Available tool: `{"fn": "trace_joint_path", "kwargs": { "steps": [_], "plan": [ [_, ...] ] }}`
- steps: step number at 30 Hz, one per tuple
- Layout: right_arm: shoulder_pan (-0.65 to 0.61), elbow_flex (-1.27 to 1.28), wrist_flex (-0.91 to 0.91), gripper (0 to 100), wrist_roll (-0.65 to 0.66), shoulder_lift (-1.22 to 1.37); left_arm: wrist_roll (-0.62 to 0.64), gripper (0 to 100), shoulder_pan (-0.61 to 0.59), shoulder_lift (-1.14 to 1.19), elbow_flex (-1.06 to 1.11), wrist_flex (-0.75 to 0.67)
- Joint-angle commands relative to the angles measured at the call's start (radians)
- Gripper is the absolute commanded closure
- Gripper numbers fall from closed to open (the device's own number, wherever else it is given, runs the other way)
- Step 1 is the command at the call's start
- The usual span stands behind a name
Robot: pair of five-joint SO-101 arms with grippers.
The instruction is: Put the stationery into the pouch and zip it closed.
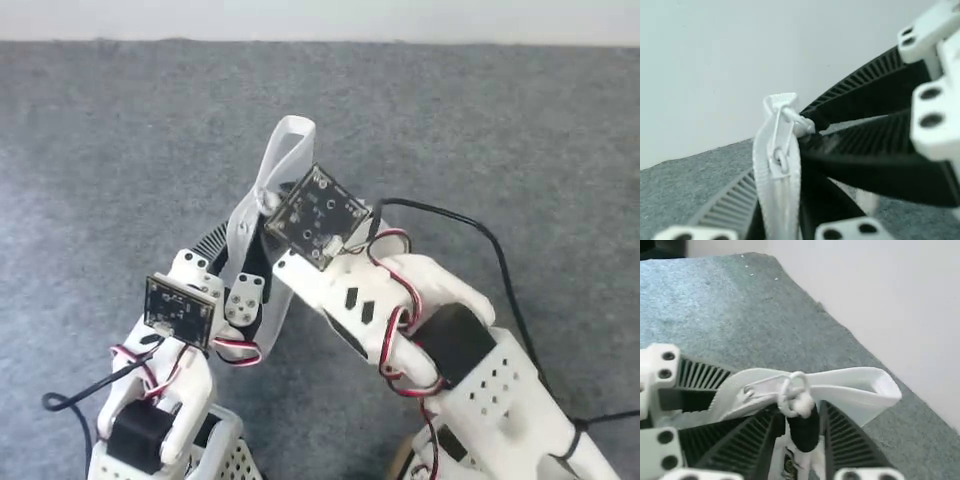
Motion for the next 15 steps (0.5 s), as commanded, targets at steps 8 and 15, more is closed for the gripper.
{"fn": "trace_joint_path", "kwargs": {
  "steps": [8,15],
  "plan": [
    [0.097,-0.018,-0.117,99.1,0.0,-0.015,-0.012,99,0.002,-0.002,0.008,0.008],
    [0.124,-0.014,-0.197,99.1,-0.005,-0.107,-0.012,99,0.006,-0.002,0.008,0.008]
  ]
}}
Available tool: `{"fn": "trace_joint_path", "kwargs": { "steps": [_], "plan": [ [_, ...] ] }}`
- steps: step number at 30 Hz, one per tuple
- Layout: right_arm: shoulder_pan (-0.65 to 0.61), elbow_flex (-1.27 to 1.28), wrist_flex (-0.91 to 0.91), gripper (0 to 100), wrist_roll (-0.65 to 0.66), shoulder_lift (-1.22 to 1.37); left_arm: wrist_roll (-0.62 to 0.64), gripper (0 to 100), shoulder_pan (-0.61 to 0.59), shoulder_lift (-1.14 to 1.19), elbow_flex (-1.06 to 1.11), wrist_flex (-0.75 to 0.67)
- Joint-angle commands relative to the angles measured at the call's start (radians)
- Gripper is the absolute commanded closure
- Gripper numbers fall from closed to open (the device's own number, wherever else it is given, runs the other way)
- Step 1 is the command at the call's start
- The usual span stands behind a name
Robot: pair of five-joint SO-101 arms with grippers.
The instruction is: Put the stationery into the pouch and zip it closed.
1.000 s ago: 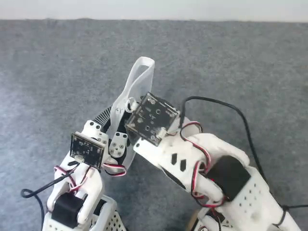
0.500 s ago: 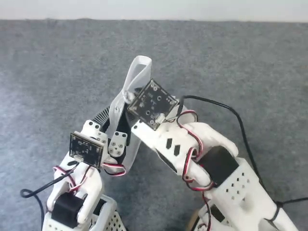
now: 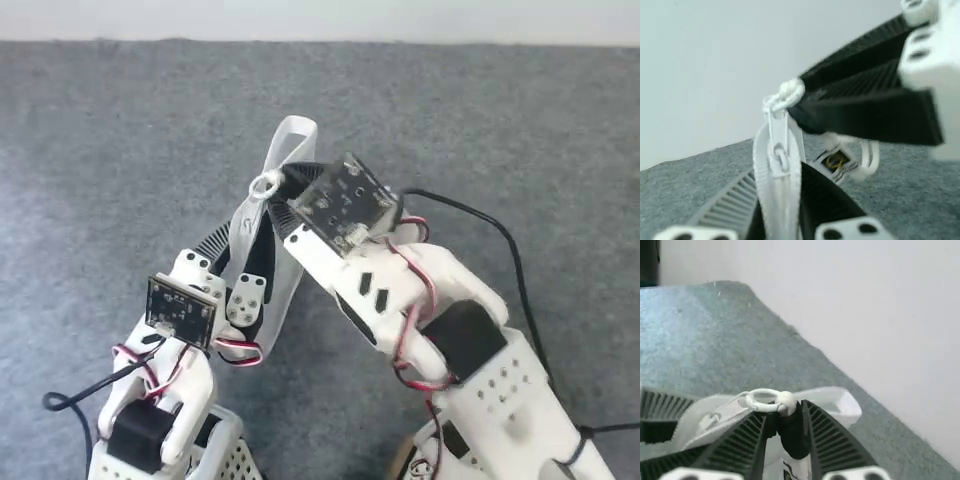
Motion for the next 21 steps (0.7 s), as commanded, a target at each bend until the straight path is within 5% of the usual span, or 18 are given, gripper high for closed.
{"fn": "trace_joint_path", "kwargs": {
  "steps": [1,21],
  "plan": [
    [0.038,-0.012,-0.104,99.1,-0.006,-0.084,-0.012,99,0.002,-0.002,0.007,0.008],
    [0.17,0.025,-0.315,99.1,-0.003,0.061,-0.014,99,-0.003,-0.002,0.016,0.009]
  ]
}}
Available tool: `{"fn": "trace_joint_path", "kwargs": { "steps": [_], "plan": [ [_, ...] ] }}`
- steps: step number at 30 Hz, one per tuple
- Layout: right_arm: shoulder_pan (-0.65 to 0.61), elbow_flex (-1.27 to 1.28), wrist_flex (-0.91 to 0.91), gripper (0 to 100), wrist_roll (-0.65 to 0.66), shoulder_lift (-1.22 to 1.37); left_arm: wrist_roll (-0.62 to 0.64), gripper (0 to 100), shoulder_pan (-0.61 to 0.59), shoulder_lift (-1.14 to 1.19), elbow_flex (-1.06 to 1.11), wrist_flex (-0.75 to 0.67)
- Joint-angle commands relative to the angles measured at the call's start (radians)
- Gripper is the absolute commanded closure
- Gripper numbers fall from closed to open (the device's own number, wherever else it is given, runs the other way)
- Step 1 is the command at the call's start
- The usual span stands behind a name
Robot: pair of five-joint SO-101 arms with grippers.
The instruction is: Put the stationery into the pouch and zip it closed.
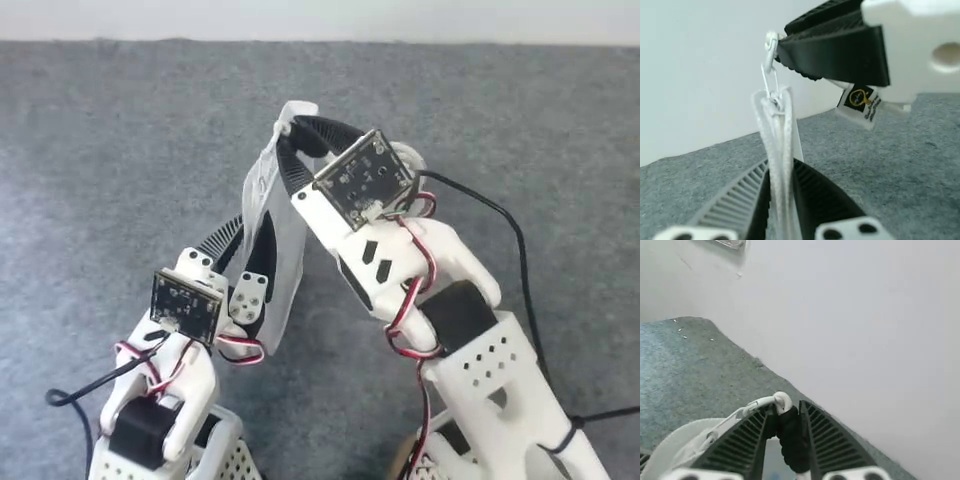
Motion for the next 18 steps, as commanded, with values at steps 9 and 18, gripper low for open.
{"fn": "trace_joint_path", "kwargs": {
  "steps": [9,18],
  "plan": [
    [-0.042,0.005,0.082,99.1,0.049,-0.054,0.008,94,0.003,-0.014,-0.085,0.092],
    [-0.137,0.08,0.17,99.1,0.069,-0.205,0.095,83,-0.002,-0.014,-0.119,0.075]
  ]
}}
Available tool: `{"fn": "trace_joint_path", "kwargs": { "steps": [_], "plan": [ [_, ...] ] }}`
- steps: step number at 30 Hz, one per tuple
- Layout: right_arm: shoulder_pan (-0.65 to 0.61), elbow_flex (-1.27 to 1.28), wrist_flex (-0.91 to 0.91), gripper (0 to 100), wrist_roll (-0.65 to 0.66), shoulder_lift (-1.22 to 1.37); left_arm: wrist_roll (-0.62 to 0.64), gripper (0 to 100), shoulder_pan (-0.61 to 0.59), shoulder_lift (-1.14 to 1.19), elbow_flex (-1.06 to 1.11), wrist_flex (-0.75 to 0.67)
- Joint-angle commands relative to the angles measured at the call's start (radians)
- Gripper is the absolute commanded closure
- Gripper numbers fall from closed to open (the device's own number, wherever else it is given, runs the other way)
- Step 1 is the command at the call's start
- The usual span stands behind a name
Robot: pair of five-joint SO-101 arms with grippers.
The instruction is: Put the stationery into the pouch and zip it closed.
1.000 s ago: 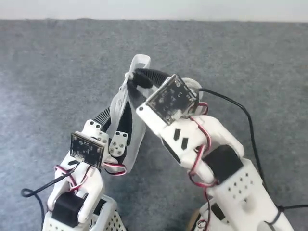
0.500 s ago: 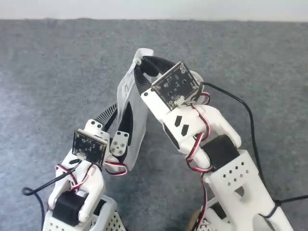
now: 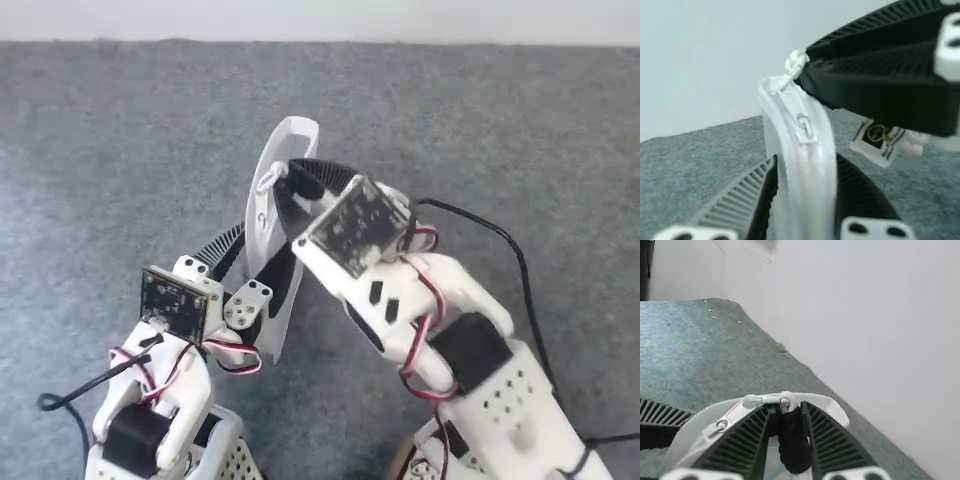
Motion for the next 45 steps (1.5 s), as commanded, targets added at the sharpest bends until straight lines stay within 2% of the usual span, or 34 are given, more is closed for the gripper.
{"fn": "trace_joint_path", "kwargs": {
  "steps": [1,4,11,14,25,34,36,39,45],
  "plan": [
    [-0.027,0.0,0.018,99.1,0.015,-0.053,0.018,83,-0.002,-0.005,-0.074,-0.034],
    [-0.027,0.002,0.018,99.1,0.015,-0.053,0.018,84,-0.002,-0.005,-0.085,-0.052],
    [-0.021,0.002,0.005,99.1,0.015,-0.051,-0.015,99,0.006,-0.005,-0.084,-0.086],
    [-0.007,0.002,-0.035,99.1,0.04,-0.051,-0.041,99,0.002,-0.005,-0.084,-0.048],
    [0.183,0.002,-0.229,99.1,0.011,0.053,-0.052,99,-0.003,-0.005,-0.081,-0.037],
    [0.194,0.002,-0.268,99.1,0.011,0.128,-0.052,99,-0.002,-0.005,-0.081,-0.035],
    [0.196,0.0,-0.252,99.1,0.012,0.127,-0.052,99,-0.002,-0.005,-0.081,-0.035],
    [0.188,-0.021,-0.137,97.6,0.012,0.084,-0.052,99,-0.002,-0.005,-0.079,-0.035],
    [0.111,-0.084,0.199,82.0,0.012,-0.124,-0.052,99,-0.002,-0.005,-0.079,-0.035]
  ]
}}
